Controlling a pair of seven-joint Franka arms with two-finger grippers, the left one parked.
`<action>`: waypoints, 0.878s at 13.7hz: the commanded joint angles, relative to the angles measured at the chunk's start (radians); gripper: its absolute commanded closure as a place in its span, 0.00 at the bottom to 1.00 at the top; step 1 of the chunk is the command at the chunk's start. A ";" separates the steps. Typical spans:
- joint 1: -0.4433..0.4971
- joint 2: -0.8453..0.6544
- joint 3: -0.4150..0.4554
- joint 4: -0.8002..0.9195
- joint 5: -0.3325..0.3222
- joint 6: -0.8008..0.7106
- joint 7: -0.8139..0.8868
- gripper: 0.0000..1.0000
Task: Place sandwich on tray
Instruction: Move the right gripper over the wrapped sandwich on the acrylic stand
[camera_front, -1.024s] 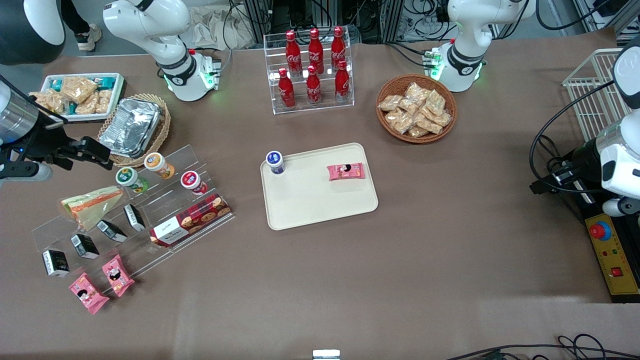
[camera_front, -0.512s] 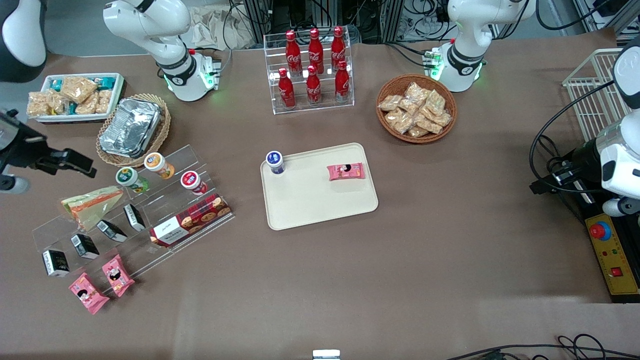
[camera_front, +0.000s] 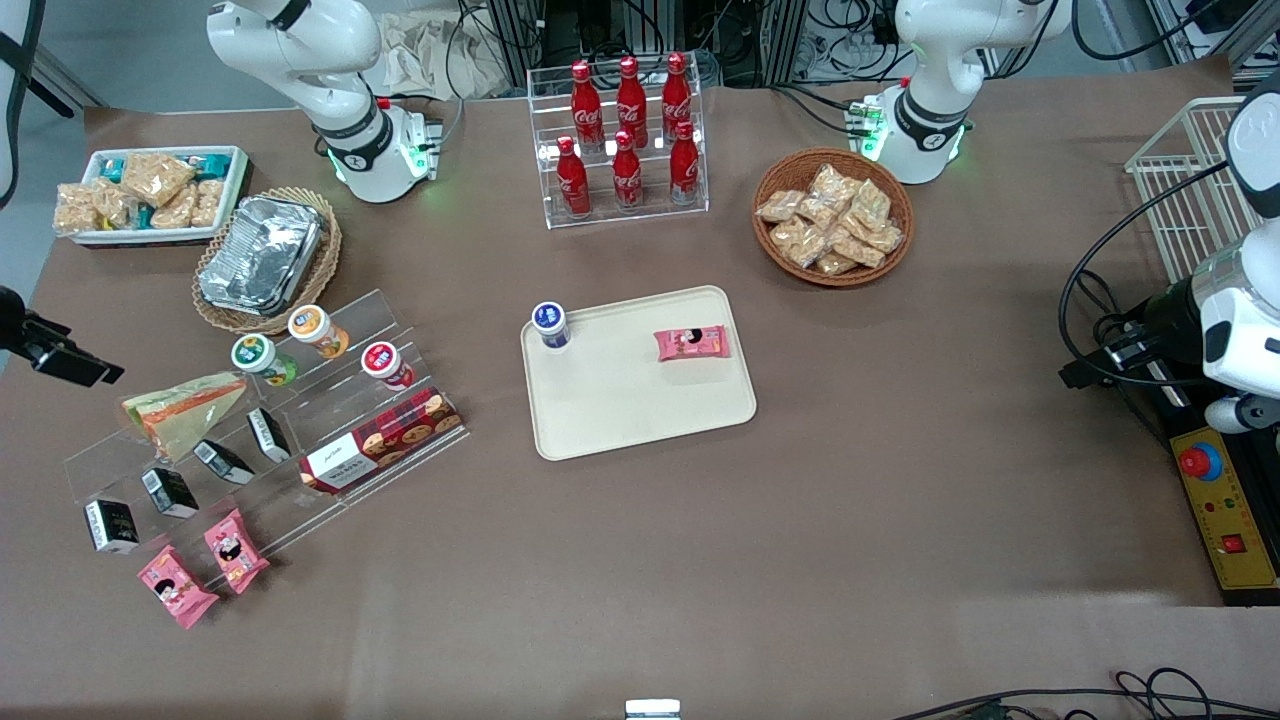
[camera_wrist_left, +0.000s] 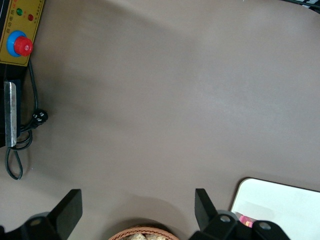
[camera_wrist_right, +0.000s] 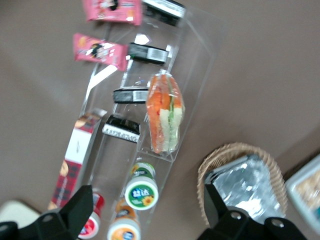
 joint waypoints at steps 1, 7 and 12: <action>0.002 0.039 -0.011 0.011 0.008 0.035 0.137 0.01; -0.027 0.109 -0.061 -0.075 0.014 0.242 0.114 0.01; -0.017 0.153 -0.060 -0.098 0.050 0.313 0.122 0.01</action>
